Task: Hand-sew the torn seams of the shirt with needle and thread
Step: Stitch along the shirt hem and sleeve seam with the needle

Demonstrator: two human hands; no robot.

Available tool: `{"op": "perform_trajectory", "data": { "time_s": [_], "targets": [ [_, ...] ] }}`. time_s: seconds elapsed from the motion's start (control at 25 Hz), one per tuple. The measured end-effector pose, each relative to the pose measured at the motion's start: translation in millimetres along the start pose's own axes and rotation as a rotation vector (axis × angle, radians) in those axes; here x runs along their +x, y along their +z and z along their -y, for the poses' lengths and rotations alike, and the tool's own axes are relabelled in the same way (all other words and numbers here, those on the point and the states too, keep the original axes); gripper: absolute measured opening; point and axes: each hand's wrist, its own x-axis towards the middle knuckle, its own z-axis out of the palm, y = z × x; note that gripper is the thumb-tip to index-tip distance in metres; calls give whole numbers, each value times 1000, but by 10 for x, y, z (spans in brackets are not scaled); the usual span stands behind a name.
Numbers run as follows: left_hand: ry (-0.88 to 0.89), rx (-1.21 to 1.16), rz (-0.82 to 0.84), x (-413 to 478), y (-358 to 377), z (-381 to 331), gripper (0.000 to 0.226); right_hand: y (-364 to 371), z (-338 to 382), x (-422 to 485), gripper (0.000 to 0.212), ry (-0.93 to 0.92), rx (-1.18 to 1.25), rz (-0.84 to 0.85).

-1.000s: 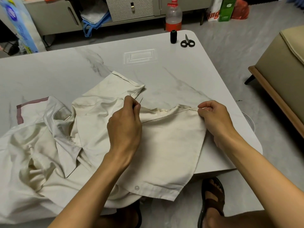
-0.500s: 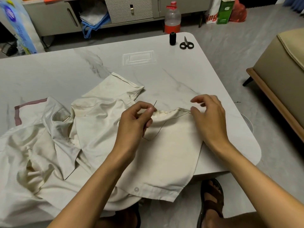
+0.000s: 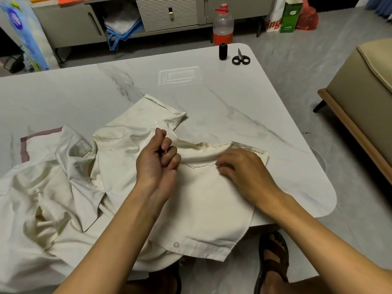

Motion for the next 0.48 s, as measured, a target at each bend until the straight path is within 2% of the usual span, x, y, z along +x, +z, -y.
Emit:
{"op": "perform_trajectory", "data": {
  "time_s": [0.12, 0.24, 0.36, 0.48],
  "targets": [
    [-37, -105, -9, 15, -19, -31, 24, 12, -1, -2, 25, 1, 47, -85],
    [-57, -192, -5, 14, -23, -76, 26, 48, -22, 20, 38, 7, 12, -74],
    [-70, -228, 5, 7, -19, -116, 28, 98, -34, 47, 34, 18, -22, -90],
    [-90, -248, 13, 7, -33, -138, 28, 124, -4, 86, 19, 8, -26, -101]
  ]
}}
